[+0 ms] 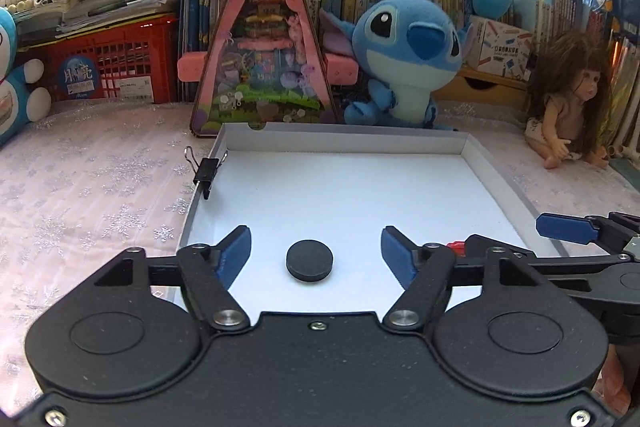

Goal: Organize rigid objects
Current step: 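Open the left gripper over the tray while the right gripper releases the red marker, then withdraw both grippers from the tray back toward the remaining objects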

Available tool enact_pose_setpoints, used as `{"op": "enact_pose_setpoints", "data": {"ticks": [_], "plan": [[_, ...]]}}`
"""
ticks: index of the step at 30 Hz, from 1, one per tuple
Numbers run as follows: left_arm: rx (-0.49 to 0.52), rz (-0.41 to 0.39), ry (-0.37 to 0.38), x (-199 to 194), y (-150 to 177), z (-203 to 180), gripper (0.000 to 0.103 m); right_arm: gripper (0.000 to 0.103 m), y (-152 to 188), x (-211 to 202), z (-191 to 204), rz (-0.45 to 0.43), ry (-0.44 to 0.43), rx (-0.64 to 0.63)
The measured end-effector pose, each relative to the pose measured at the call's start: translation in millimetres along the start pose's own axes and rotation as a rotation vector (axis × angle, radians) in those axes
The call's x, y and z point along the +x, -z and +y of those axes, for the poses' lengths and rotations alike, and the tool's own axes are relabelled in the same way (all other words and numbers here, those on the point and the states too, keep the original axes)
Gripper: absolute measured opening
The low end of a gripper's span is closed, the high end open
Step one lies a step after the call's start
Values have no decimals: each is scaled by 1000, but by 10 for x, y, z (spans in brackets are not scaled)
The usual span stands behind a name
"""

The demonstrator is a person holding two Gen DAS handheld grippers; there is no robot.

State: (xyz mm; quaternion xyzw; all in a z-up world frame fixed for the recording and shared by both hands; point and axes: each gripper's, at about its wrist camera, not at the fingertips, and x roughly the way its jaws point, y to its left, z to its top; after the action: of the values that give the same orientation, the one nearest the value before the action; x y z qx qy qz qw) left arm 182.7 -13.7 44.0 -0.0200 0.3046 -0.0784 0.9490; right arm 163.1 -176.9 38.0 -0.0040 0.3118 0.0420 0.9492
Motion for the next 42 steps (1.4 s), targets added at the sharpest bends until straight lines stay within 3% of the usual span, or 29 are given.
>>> {"op": "enact_pose_setpoints", "data": {"ticks": [2,15,28,42], "plan": [[-7,-11,16,-89,17,29,78,90,14,-89,-3,-17,-1,-4],[34,-73,54,-631,296,48,82,103,243,-529,15,-84,-35,-47],[70,-96,65,-961,729,66,83,103,576,-780,-33,-86,-51,-27],[95,-99,51,-1131,1108,201,84,103,938,-957,-113,-86,2,-37]]}}
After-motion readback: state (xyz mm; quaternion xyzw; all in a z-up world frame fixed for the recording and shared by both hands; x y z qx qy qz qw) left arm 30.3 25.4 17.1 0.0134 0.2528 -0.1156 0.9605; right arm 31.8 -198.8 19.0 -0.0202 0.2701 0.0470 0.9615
